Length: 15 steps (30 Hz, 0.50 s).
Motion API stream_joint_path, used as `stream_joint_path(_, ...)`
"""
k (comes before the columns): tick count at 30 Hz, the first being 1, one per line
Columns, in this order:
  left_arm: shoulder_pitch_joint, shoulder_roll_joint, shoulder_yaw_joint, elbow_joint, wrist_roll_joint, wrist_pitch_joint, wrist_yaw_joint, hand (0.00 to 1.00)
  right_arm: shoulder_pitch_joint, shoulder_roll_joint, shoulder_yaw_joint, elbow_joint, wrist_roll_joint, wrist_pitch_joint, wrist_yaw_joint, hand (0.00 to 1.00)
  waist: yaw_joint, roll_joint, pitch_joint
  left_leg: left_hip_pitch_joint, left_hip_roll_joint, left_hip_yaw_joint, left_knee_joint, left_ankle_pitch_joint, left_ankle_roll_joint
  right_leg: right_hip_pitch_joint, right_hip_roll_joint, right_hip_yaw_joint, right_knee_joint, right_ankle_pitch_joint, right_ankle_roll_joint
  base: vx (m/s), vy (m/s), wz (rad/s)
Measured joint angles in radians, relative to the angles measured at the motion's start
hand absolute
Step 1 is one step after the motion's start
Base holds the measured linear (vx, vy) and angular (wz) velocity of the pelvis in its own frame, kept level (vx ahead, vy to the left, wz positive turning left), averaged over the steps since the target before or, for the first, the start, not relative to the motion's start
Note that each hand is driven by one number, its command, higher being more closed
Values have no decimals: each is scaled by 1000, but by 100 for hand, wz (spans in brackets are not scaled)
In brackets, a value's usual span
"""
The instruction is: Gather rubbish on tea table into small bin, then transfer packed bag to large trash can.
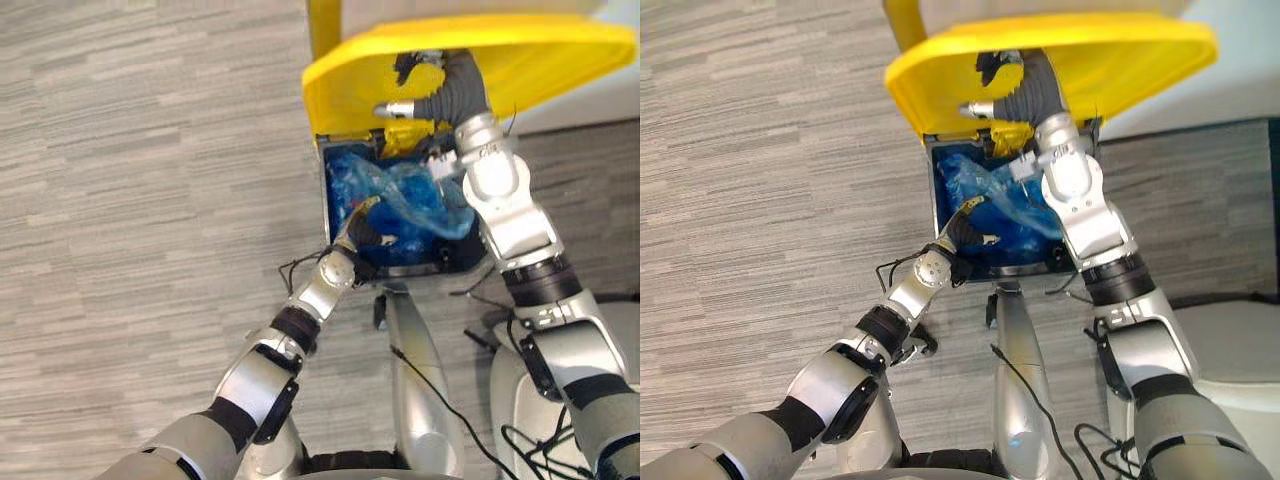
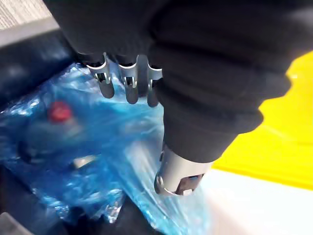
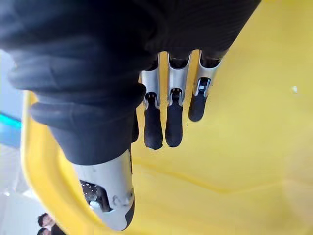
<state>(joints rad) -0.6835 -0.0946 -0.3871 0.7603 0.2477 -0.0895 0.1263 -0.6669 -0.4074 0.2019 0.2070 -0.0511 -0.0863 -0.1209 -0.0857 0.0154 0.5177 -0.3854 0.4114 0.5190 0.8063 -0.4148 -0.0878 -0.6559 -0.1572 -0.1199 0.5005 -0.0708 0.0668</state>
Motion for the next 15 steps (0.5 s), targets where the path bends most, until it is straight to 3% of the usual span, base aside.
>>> stream_joint_path(5,186,155,-36,-35,-85,-54,-59,0,177,7,-63,88,-21,-20,38,0,15,-29,-7,176,-91,-26,-61,21,29,173,-56,1,1,-22,32,-43,63,25)
stream_joint_path(8,355,278,41,-124,-179,-73,-81,0,318,9,-90,119,-33,-25,63,0,25,-51,-16,227,-118,-23,-68,25,40,229,-74,-9,-20,-1,29,-93,86,6)
stream_joint_path(9,430,323,102,-167,-219,-73,-86,0,400,12,-99,130,-38,-24,77,0,27,-73,-31,229,-126,-17,-87,40,65,231,-81,-7,-38,26,56,-178,42,-2)
stream_joint_path(10,516,346,192,-215,-265,-74,-98,0,481,27,-118,131,-38,-22,95,0,36,-79,-42,241,-113,12,-124,57,90,222,-82,-20,18,21,31,-161,-19,0)
stream_joint_path(13,726,375,354,-243,-362,-73,-118,0,657,92,-135,174,-38,-20,150,0,32,-80,-102,294,-135,16,-272,139,88,262,-86,-83,365,-59,-42,-103,-63,1)
stream_joint_path(15,849,357,427,-276,-374,-71,-128,0,754,133,-161,178,-40,-24,170,0,32,-74,-164,312,-159,24,-382,191,73,334,-86,-97,402,-95,-49,18,-123,-12)
